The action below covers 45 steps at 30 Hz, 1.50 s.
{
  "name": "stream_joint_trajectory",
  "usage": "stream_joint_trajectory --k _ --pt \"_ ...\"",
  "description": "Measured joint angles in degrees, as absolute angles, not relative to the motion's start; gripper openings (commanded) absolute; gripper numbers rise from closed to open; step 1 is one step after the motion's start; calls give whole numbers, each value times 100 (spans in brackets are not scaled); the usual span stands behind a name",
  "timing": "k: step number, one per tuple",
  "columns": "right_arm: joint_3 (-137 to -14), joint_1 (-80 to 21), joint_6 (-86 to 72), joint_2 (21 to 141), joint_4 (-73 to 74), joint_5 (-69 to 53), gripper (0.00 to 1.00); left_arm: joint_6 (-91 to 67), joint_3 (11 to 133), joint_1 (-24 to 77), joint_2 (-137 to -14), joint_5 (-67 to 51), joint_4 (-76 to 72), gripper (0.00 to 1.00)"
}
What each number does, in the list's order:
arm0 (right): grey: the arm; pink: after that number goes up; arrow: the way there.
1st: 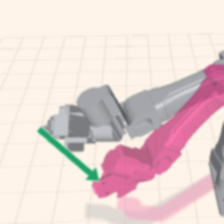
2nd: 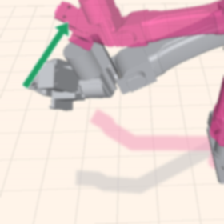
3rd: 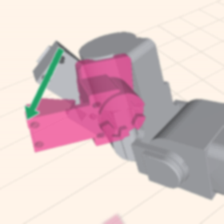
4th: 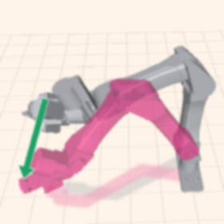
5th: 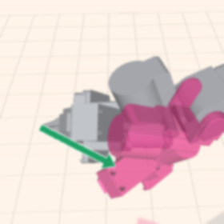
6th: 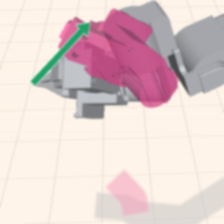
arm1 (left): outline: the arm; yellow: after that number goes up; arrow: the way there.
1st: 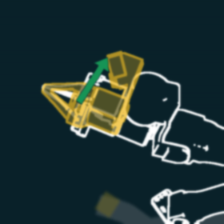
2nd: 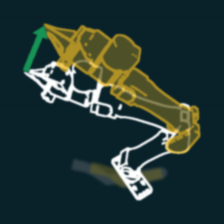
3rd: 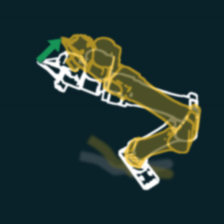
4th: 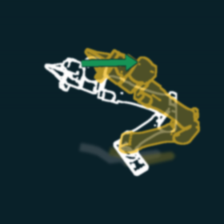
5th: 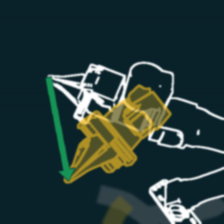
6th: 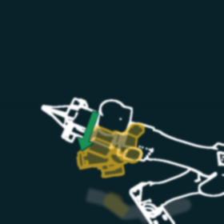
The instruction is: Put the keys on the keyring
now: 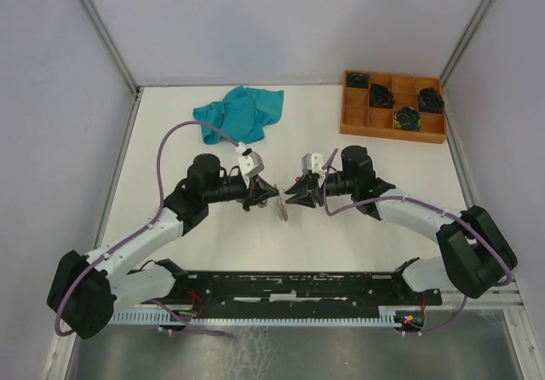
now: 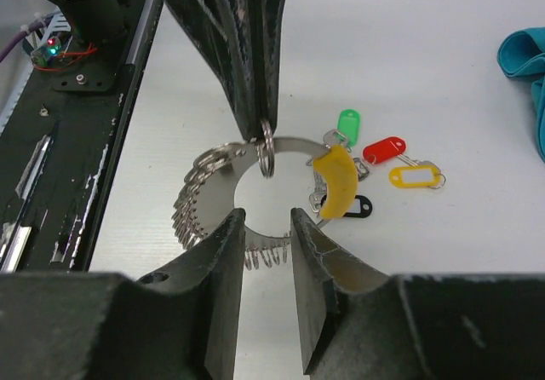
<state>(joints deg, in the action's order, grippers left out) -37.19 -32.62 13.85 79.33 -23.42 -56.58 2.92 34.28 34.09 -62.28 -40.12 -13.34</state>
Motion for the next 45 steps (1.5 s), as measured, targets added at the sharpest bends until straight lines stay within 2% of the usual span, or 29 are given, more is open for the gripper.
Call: stream_joint_trajectory --k 8,15,21,37,45 --pt "-3765 -3251 1944 7570 -1675 -5454 41 1050 4370 3422 -6077 -3286 893 3" --pt "-3780 -3251 2040 7544 -1686 -5404 42 1284 5424 3712 -6775 -2659 2252 3" --pt "-3776 -3251 1966 7561 -2073 -5406 42 1293 5870 4104 -7454 -2237 3076 3" --pt "-3774 -3291 1796 8073 -2521 -5822 42 1337 6250 4270 -7601 -2086 3535 3" --pt "-3776 -3374 1780 8182 -2528 -5846 38 1341 6265 4331 -7616 -2130 3544 3"
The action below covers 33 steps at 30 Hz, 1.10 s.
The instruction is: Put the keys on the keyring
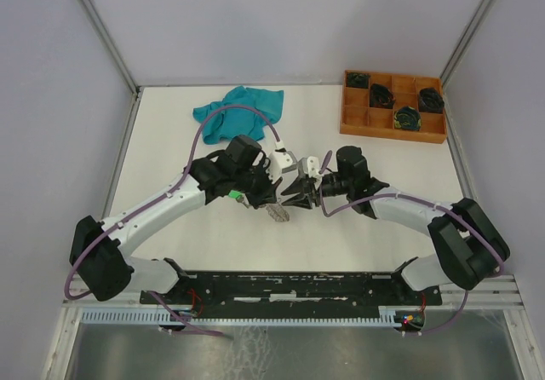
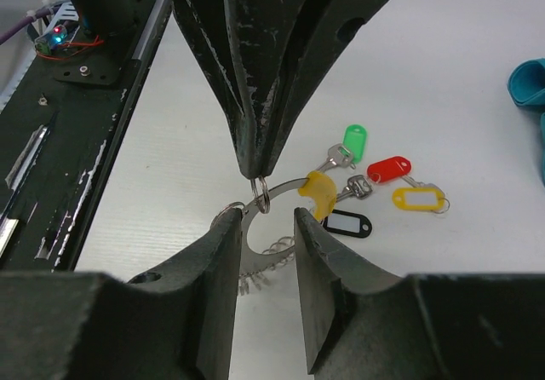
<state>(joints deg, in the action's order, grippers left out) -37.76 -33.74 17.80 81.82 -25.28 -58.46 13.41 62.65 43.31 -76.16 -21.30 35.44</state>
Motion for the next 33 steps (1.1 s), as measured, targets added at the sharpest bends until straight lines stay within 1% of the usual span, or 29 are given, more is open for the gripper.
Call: stream_joint_trajectory --k 9,14,17,21,23,27,30,33 --pt "-3782 -3439 1778 8261 -2495 -5937 28 1461 6285 4364 -7671 -2204 3542 3" --pt "-3782 -3439 1776 8263 -2462 -5977 25 1468 6302 4364 -7706 -2294 3540 3" --pt "-3782 -3439 1776 8283 -2458 -5992 18 1470 6311 4364 -7717 -2316 3529 3" --pt "-3782 -3435 1778 8300 -2462 -6012 2 1479 6311 4364 -7725 -2316 3531 3" --pt "-3782 -3435 1774 8302 -2460 -5994 1 1503 6311 4370 -7723 -2335 3531 5" --pt "-3782 -3435 1754 8307 -2453 -5968 1 1514 6173 4381 -7651 -2298 3365 16" --pt "-3782 -3448 1625 8322 -2484 -5951 1 1509 5714 4410 -7352 -2222 2867 23" --pt "-3782 -3474 1498 8322 -2650 -5927 1 1387 5006 4412 -6783 -2086 2123 27"
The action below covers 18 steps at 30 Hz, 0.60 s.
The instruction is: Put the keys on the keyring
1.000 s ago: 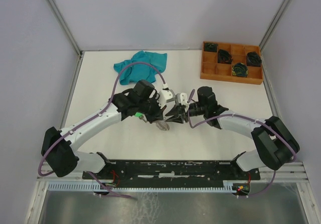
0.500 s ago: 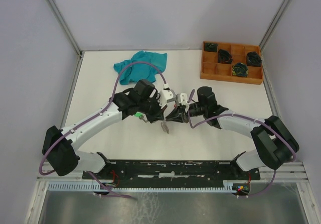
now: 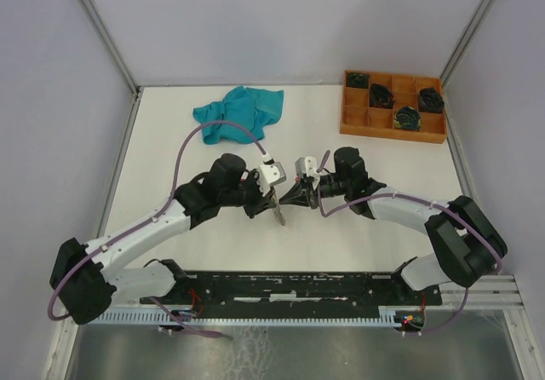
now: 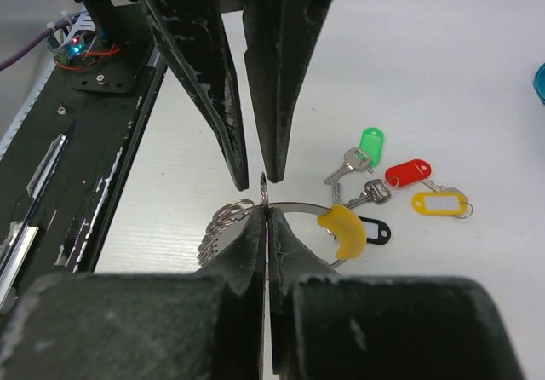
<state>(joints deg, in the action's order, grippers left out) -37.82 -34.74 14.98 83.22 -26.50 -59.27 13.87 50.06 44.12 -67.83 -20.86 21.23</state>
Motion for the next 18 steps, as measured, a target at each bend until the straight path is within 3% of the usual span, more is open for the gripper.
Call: stream_joint_trajectory --k 7,18 --pt "-3778 -3487 1208 8322 -2989 -5708 1 617 3181 4394 -5308 -1726 -89 39" --pt "-3750 -3487 937 8318 -3301 -5651 1 -268 1680 4187 -4917 -1503 -2856 40"
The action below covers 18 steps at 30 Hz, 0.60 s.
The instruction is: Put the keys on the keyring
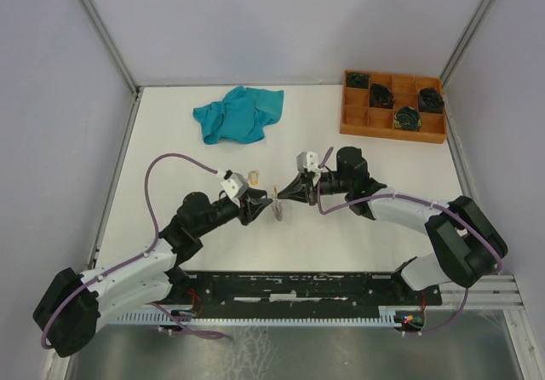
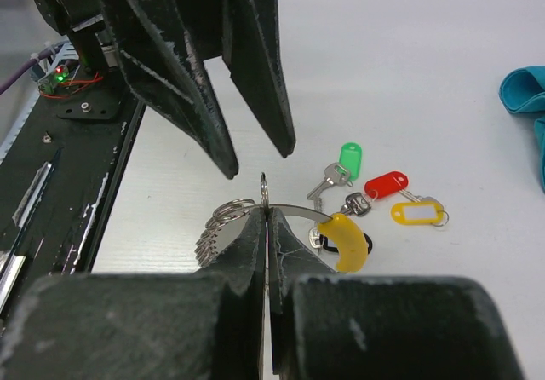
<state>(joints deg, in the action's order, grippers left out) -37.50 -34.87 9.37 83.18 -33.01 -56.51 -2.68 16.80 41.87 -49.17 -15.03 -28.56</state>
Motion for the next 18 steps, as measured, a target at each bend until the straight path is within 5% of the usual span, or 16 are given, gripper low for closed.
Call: stream_joint_trajectory --k 18 --pt "-3662 -3481 644 8287 -3693 -5673 1 -893 1271 3632 -5636 -2550 -4783 40"
